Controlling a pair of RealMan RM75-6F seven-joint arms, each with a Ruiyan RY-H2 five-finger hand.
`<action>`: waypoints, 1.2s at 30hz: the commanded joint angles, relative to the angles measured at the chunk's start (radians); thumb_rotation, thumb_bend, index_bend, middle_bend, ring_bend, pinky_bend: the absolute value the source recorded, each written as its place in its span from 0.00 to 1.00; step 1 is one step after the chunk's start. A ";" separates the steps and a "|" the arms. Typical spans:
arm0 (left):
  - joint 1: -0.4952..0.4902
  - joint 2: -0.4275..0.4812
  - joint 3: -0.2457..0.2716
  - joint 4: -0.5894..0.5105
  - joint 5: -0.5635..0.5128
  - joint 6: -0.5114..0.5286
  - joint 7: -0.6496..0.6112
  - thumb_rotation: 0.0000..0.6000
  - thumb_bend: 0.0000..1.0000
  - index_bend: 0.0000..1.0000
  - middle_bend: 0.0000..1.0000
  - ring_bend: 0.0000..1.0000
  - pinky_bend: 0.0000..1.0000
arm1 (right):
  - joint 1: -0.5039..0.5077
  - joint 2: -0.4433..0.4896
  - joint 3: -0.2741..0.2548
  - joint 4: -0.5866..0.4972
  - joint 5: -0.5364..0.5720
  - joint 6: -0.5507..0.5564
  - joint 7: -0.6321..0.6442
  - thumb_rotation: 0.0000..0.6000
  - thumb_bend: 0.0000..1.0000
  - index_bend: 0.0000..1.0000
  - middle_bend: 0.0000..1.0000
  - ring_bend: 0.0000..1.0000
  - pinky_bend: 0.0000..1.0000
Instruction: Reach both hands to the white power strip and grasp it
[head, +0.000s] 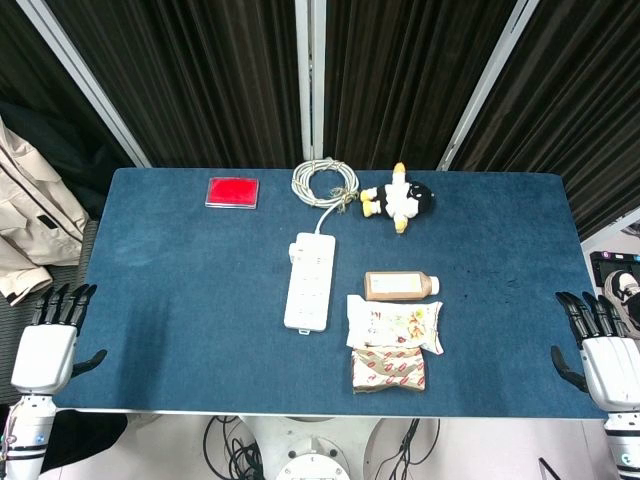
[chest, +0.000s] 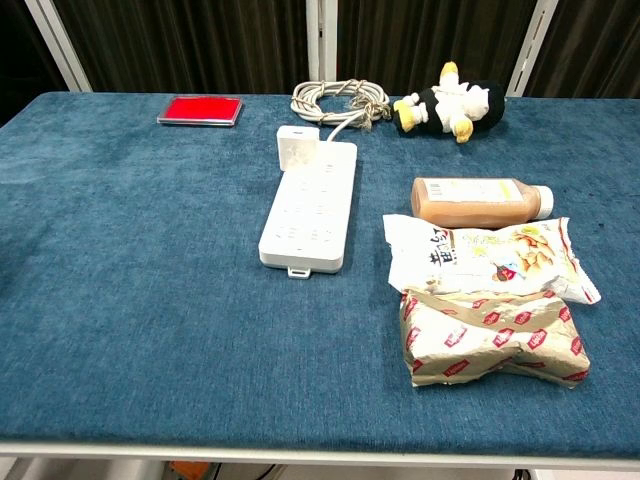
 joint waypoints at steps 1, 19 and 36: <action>-0.002 -0.005 -0.004 0.006 -0.006 -0.006 -0.006 1.00 0.11 0.06 0.09 0.00 0.00 | -0.006 0.004 -0.003 0.001 -0.005 0.004 0.023 1.00 0.33 0.00 0.11 0.00 0.00; -0.065 -0.007 -0.043 0.036 0.002 -0.063 -0.030 1.00 0.11 0.06 0.09 0.00 0.00 | 0.153 -0.003 0.010 -0.070 -0.127 -0.166 -0.008 1.00 0.34 0.00 0.14 0.00 0.00; -0.472 -0.056 -0.183 0.104 0.023 -0.474 -0.187 1.00 0.11 0.11 0.11 0.00 0.02 | 0.668 -0.287 0.137 -0.011 -0.028 -0.792 -0.016 1.00 0.42 0.08 0.13 0.00 0.00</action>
